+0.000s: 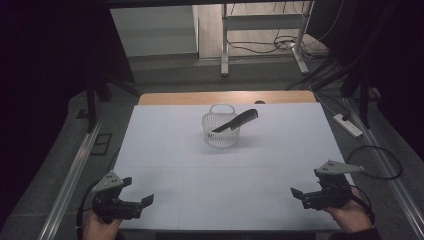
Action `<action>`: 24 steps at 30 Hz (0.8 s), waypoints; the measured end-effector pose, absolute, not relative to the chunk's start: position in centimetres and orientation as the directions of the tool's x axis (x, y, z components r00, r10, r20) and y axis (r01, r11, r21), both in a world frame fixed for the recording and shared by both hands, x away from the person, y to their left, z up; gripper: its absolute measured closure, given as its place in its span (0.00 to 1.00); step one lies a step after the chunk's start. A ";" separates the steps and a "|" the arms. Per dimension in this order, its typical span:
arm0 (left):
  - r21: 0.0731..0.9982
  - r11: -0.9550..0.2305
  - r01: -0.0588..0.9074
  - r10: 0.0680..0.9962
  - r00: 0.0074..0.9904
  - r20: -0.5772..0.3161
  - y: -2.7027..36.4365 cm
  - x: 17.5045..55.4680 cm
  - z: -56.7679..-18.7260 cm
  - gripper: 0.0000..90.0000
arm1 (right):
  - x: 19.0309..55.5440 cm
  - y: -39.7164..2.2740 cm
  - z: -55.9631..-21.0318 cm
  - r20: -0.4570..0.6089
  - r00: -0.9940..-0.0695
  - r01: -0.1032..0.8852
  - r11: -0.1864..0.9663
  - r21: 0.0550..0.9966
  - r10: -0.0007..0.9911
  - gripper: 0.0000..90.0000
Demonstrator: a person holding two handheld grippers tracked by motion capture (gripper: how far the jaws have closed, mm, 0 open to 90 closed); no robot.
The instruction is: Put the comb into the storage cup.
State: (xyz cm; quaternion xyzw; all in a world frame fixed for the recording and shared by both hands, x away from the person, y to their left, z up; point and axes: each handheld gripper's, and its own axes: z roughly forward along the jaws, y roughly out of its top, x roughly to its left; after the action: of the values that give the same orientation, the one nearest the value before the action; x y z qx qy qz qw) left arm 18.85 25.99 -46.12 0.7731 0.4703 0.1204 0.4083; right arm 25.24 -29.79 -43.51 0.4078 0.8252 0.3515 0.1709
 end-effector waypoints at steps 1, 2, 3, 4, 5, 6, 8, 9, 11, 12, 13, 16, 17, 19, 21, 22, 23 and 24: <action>0.746 -0.225 0.627 0.827 0.528 -0.194 26.0 18.8 -46.1 0.00 | 25.2 -29.9 -43.5 0.003 -0.607 0.553 0.419 0.720 0.795 0.00; 0.746 -0.224 0.627 0.827 0.527 -0.194 26.0 18.8 -46.1 0.00 | 25.1 -30.2 -43.5 0.006 -0.601 0.557 0.413 0.721 0.799 0.00; 0.746 -0.226 0.626 0.828 0.527 -0.191 26.0 18.8 -46.1 0.00 | 25.0 -30.3 -43.6 0.008 -0.598 0.558 0.410 0.722 0.801 0.00; 0.746 -0.227 0.626 0.828 0.527 -0.190 26.0 18.8 -46.1 0.00 | 24.8 -30.5 -43.6 0.010 -0.593 0.562 0.405 0.721 0.805 0.00; 0.746 -0.227 0.626 0.828 0.527 -0.190 26.0 18.8 -46.1 0.00 | 24.8 -30.6 -43.6 0.011 -0.591 0.563 0.403 0.722 0.807 0.00; 0.746 -0.228 0.626 0.828 0.528 -0.189 26.0 18.8 -46.1 0.00 | 24.6 -30.8 -43.6 0.013 -0.588 0.565 0.399 0.722 0.809 0.00; 0.746 -0.228 0.626 0.829 0.527 -0.189 26.0 18.8 -46.1 0.00 | 24.4 -31.0 -43.7 0.012 -0.582 0.567 0.395 0.723 0.813 0.00; 0.745 -0.228 0.627 0.830 0.525 -0.189 26.0 18.8 -46.1 0.00 | 24.3 -31.1 -43.7 0.013 -0.579 0.568 0.392 0.723 0.815 0.00; 0.745 -0.225 0.628 0.832 0.522 -0.189 26.1 18.7 -46.1 0.00 | 24.1 -31.3 -43.7 0.013 -0.574 0.571 0.390 0.723 0.818 0.00; 0.745 -0.224 0.628 0.832 0.521 -0.189 26.1 18.7 -46.1 0.00 | 24.0 -31.4 -43.8 0.013 -0.570 0.574 0.386 0.722 0.822 0.00; 0.745 -0.224 0.629 0.832 0.521 -0.189 26.1 18.7 -46.1 0.00 | 23.9 -31.5 -43.8 0.010 -0.568 0.575 0.388 0.721 0.823 0.00; 0.745 -0.225 0.628 0.833 0.521 -0.188 26.2 18.7 -46.1 0.00 | 23.6 -31.9 -43.9 0.013 -0.560 0.579 0.380 0.721 0.829 0.00; 0.746 -0.224 0.628 0.833 0.520 -0.188 26.2 18.7 -46.1 0.00 | 23.5 -31.9 -43.9 0.012 -0.558 0.580 0.380 0.721 0.830 0.00; 0.746 -0.223 0.628 0.834 0.519 -0.188 26.2 18.7 -46.1 0.00 | 23.3 -32.1 -43.9 0.008 -0.552 0.581 0.379 0.720 0.834 0.00; 0.746 -0.222 0.628 0.834 0.518 -0.188 26.3 18.7 -46.1 0.00 | 23.2 -32.3 -43.9 0.007 -0.547 0.583 0.375 0.721 0.837 0.00; 0.746 -0.221 0.628 0.835 0.518 -0.188 26.3 18.7 -46.1 0.00 | 23.1 -32.4 -43.9 0.008 -0.544 0.584 0.372 0.721 0.839 0.00; 0.746 -0.221 0.629 0.835 0.517 -0.188 26.4 18.6 -46.1 0.00 | 23.0 -32.5 -43.9 0.007 -0.543 0.585 0.372 0.721 0.840 0.00; 0.745 -0.220 0.629 0.836 0.515 -0.188 26.4 18.6 -46.1 0.00 | 22.9 -32.6 -43.9 0.005 -0.540 0.586 0.372 0.720 0.842 0.00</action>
State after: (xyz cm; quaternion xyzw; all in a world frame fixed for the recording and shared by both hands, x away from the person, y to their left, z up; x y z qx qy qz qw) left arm 18.63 26.40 -46.07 0.7705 0.4754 0.1278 0.4049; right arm 22.92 -32.56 -43.91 0.4423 0.8071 0.3443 0.1854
